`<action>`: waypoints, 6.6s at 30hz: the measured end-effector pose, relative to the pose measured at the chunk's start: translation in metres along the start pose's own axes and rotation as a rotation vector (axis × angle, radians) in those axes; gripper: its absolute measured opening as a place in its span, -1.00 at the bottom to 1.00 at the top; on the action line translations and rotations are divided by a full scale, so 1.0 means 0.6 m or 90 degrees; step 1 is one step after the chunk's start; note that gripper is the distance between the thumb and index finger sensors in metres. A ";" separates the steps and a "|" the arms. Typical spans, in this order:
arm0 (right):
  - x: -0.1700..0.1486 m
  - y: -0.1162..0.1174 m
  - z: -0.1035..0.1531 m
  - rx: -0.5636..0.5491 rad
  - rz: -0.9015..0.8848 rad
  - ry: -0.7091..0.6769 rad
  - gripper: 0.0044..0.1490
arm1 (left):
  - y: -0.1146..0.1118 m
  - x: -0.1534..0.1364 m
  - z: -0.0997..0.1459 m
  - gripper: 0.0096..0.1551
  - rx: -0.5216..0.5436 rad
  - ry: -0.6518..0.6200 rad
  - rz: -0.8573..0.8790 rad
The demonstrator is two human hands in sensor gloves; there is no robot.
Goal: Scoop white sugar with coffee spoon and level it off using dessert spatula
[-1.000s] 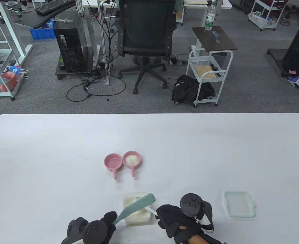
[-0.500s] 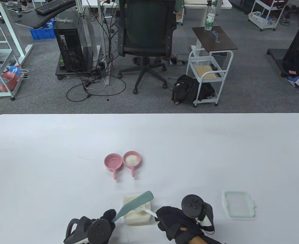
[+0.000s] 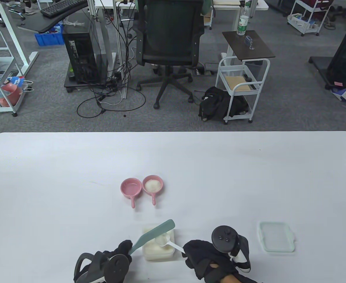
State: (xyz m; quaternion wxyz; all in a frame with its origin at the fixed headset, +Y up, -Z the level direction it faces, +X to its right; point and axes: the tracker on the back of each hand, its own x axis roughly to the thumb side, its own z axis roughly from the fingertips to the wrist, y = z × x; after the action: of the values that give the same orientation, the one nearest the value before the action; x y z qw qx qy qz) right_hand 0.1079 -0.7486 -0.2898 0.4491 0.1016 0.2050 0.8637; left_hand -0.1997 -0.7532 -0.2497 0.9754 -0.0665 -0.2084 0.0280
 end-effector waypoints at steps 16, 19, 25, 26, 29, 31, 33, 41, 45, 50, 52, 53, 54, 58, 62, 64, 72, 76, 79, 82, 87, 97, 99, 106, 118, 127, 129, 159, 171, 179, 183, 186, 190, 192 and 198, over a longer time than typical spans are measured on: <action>0.002 -0.008 0.007 0.012 -0.008 0.001 -0.49 | 0.002 -0.006 0.003 -0.30 0.020 0.014 0.015; 0.003 -0.010 0.006 0.012 -0.006 -0.001 -0.49 | 0.007 -0.016 0.005 -0.29 0.028 0.023 0.081; 0.009 -0.011 0.008 0.000 -0.008 -0.013 -0.49 | 0.029 -0.036 0.014 -0.26 0.081 0.048 0.125; 0.013 -0.012 0.008 -0.008 -0.004 -0.018 -0.49 | 0.035 -0.043 0.017 -0.26 0.094 0.059 0.141; 0.027 -0.017 0.005 -0.019 0.003 -0.030 -0.48 | 0.045 -0.064 0.023 -0.25 0.126 0.104 0.201; 0.043 -0.027 -0.003 -0.034 -0.007 -0.043 -0.48 | 0.047 -0.079 0.026 -0.25 0.141 0.151 0.270; 0.059 -0.037 -0.016 -0.050 -0.006 -0.051 -0.48 | 0.047 -0.091 0.027 -0.25 0.145 0.182 0.320; 0.142 -0.033 -0.110 -0.086 0.047 -0.060 -0.48 | 0.045 -0.112 0.030 -0.26 0.156 0.236 0.317; 0.167 -0.019 -0.171 -0.113 0.078 -0.025 -0.48 | 0.048 -0.119 0.034 -0.26 0.169 0.248 0.333; 0.184 0.008 -0.220 -0.141 0.113 0.014 -0.48 | 0.051 -0.132 0.039 -0.26 0.177 0.256 0.348; 0.189 0.018 -0.236 -0.149 0.133 0.025 -0.48 | 0.052 -0.138 0.040 -0.26 0.175 0.262 0.357; 0.192 0.024 -0.245 -0.151 0.147 0.033 -0.48 | 0.051 -0.141 0.040 -0.26 0.172 0.265 0.357; 0.194 0.027 -0.250 -0.157 0.156 0.038 -0.48 | 0.050 -0.142 0.040 -0.26 0.169 0.266 0.357; 0.210 0.043 -0.276 -0.183 0.235 0.053 -0.48 | 0.049 -0.139 0.039 -0.26 0.161 0.263 0.358; 0.219 0.060 -0.296 -0.184 0.285 0.058 -0.48 | 0.052 -0.136 0.038 -0.26 0.163 0.251 0.357; 0.219 0.071 -0.303 -0.172 0.310 0.063 -0.48 | 0.055 -0.140 0.039 -0.26 0.170 0.253 0.358; 0.230 0.091 -0.316 -0.198 0.395 0.059 -0.48 | 0.052 -0.142 0.038 -0.27 0.162 0.254 0.359; 0.239 0.096 -0.313 -0.219 0.461 0.048 -0.48 | 0.052 -0.139 0.036 -0.27 0.161 0.251 0.357; 0.242 0.096 -0.310 -0.223 0.485 0.048 -0.49 | 0.052 -0.138 0.037 -0.27 0.159 0.253 0.357; 0.243 0.094 -0.307 -0.228 0.507 0.049 -0.48 | 0.052 -0.139 0.039 -0.27 0.160 0.255 0.358; 0.244 0.092 -0.301 -0.239 0.536 0.043 -0.49 | 0.051 -0.138 0.037 -0.27 0.161 0.254 0.358; 0.250 0.102 -0.301 -0.258 0.588 0.033 -0.49 | 0.051 -0.138 0.038 -0.26 0.159 0.256 0.358; 0.250 0.105 -0.301 -0.256 0.589 0.029 -0.48 | 0.051 -0.137 0.038 -0.27 0.158 0.255 0.358; 0.259 0.131 -0.302 -0.251 0.622 -0.001 -0.49 | 0.050 -0.137 0.038 -0.26 0.153 0.258 0.360; 0.263 0.136 -0.309 -0.294 0.669 0.010 -0.49 | 0.052 -0.138 0.040 -0.26 0.159 0.256 0.361; 0.256 0.136 -0.303 -0.279 0.720 0.013 -0.49 | 0.050 -0.136 0.038 -0.26 0.156 0.252 0.359; 0.255 0.141 -0.300 -0.279 0.752 0.005 -0.49 | 0.050 -0.137 0.038 -0.26 0.157 0.253 0.361; 0.261 0.163 -0.282 -0.233 0.808 -0.044 -0.44 | 0.046 -0.135 0.034 -0.27 0.142 0.265 0.336; 0.264 0.170 -0.281 -0.234 0.880 -0.062 -0.45 | 0.047 -0.134 0.034 -0.27 0.139 0.262 0.336; 0.259 0.126 -0.254 -0.259 0.675 -0.066 -0.46 | 0.046 -0.137 0.035 -0.27 0.137 0.265 0.343; 0.249 0.089 -0.211 -0.289 0.622 -0.100 -0.46 | 0.046 -0.136 0.034 -0.27 0.137 0.263 0.345; 0.231 0.059 -0.171 -0.295 0.566 -0.115 -0.46 | 0.046 -0.135 0.033 -0.27 0.135 0.261 0.343; 0.201 0.033 -0.121 -0.299 0.534 -0.140 -0.47 | 0.046 -0.135 0.033 -0.27 0.135 0.264 0.343; 0.182 0.027 -0.098 -0.294 0.527 -0.152 -0.48 | 0.046 -0.135 0.033 -0.27 0.135 0.265 0.344; 0.119 0.027 -0.046 -0.280 0.530 -0.245 -0.50 | 0.043 -0.130 0.031 -0.27 0.128 0.260 0.348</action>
State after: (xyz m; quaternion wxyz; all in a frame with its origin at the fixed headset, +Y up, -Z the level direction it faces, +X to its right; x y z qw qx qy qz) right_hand 0.0448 -0.7057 -0.3079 0.1074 0.2347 -0.1261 0.9578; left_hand -0.2792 -0.7319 -0.2678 0.9551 -0.0277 0.0202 0.2944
